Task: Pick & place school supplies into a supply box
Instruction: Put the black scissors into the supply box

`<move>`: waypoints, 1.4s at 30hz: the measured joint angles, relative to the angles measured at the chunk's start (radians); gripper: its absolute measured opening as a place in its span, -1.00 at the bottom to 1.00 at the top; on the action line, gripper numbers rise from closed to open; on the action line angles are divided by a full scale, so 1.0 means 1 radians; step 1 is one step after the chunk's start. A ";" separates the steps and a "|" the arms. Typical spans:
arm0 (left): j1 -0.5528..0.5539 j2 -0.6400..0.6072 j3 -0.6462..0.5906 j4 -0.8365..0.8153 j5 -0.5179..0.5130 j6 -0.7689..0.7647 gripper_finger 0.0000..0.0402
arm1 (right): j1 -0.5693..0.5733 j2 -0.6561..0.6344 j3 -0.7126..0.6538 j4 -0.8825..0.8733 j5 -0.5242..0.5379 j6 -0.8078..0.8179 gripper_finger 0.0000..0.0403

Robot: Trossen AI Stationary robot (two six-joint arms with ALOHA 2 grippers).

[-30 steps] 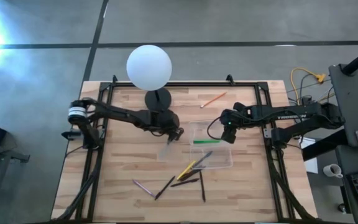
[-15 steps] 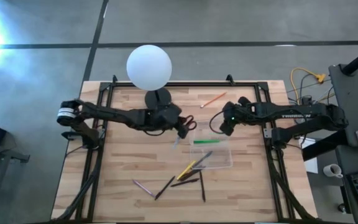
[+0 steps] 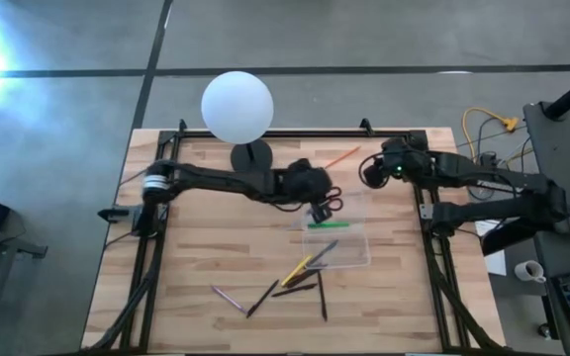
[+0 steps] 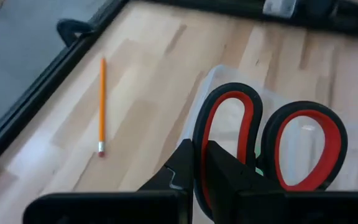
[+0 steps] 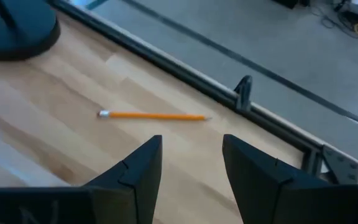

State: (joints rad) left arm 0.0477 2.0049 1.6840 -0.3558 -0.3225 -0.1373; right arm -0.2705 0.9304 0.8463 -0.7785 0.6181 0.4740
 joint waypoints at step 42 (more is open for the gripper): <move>0.019 0.462 0.658 -0.336 -0.050 0.211 -0.93 | 0.002 -0.043 -0.064 -0.029 -0.028 -0.029 -0.21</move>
State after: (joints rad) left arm 0.0666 2.4671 2.3421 -0.6919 -0.3726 0.0739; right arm -0.2687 0.8871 0.7822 -0.8074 0.5902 0.4454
